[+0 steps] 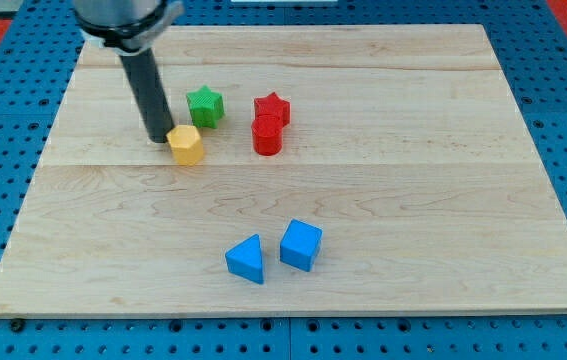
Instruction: Move red circle in between the red star and yellow hexagon
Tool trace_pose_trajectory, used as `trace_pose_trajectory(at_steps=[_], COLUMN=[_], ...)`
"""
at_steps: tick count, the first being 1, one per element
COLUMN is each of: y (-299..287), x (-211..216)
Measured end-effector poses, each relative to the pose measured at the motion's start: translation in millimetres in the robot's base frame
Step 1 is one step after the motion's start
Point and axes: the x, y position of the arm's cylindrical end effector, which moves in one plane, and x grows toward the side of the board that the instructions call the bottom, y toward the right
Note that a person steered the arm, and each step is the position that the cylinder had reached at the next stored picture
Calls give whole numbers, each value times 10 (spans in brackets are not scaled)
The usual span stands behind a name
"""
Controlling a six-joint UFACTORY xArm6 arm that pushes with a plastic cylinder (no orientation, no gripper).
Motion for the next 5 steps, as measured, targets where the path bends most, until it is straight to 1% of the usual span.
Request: trace_pose_trajectory(at_steps=[1, 2, 3, 5], y=[-322, -91, 18, 578], x=[222, 707, 533, 426])
